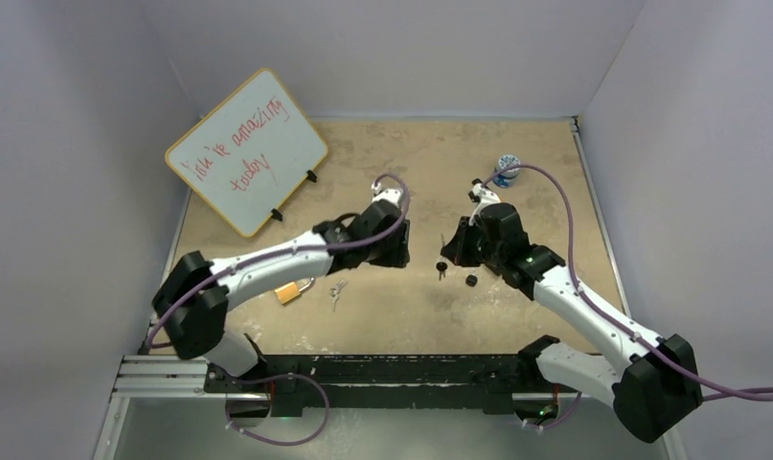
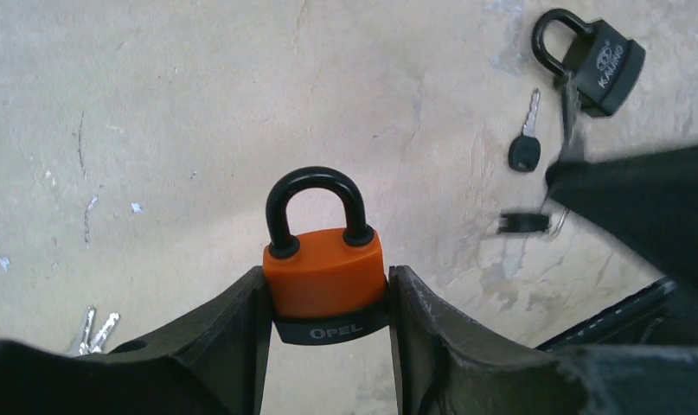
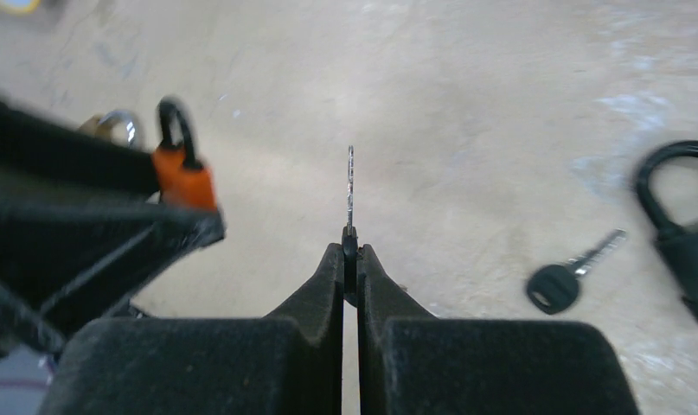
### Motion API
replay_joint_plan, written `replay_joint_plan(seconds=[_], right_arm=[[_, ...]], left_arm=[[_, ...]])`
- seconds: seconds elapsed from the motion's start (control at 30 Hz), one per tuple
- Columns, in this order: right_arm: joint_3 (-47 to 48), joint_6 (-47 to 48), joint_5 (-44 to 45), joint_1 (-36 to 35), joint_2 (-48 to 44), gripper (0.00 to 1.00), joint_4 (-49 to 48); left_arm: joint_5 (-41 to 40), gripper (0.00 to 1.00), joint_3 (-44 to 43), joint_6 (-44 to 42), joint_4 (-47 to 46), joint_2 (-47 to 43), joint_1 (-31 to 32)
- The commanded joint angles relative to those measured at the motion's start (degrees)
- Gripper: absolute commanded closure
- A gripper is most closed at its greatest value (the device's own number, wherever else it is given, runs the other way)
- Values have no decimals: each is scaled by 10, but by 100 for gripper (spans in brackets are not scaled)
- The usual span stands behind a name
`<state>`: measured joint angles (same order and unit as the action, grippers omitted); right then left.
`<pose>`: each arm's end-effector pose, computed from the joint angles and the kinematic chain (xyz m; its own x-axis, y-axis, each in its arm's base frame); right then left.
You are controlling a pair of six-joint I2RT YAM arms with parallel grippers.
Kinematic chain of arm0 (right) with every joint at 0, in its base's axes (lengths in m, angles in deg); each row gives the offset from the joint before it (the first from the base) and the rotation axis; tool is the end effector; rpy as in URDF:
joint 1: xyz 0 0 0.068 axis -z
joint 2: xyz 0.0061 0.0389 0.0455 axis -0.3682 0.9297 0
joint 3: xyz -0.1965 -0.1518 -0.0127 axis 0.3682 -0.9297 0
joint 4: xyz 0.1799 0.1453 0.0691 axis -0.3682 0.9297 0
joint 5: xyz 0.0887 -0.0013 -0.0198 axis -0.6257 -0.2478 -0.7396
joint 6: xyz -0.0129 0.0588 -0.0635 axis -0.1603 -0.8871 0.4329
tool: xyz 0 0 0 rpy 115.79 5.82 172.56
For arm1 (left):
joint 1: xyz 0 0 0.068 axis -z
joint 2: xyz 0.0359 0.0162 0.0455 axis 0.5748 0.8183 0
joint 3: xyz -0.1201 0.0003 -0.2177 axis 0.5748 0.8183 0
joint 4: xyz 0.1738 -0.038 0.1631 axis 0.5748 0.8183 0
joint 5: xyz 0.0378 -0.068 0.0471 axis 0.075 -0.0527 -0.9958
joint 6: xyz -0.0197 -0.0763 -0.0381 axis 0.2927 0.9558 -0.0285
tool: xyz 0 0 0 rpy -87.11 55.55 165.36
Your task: Unlock with the key
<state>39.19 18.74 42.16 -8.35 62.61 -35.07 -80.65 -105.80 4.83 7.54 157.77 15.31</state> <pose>0.2189 0.1385 0.2183 -0.6802 0.1786 -0.7110 -0.2961 0.8203 0.4894 0.2300 -0.2594 0.2012 -0.8622 -0.0396 -0.5050 0.1437 0.9368 -0.3189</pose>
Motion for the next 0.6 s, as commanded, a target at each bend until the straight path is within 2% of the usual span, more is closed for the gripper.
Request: replay_joint_plan(seconds=[0.0,0.07,0.23,0.33,0.57], right_arm=[[47,-22,86,31,7,100,52],[48,-25,79,41,13,100,55],[43,-13,12,50,27,100,19],[59,2,-25,51,66,100,21],[78,36,-90,50,126,100,33]], left_arm=[[-99,100,187,-155,-394,-105,15],[-89,100,296,-209,-571,-128,21],[-45,100,357,-332,-752,-79,35],[-9,100,402,-402,-923,-22,46],[80,98,419,-440,-1082,76,53]])
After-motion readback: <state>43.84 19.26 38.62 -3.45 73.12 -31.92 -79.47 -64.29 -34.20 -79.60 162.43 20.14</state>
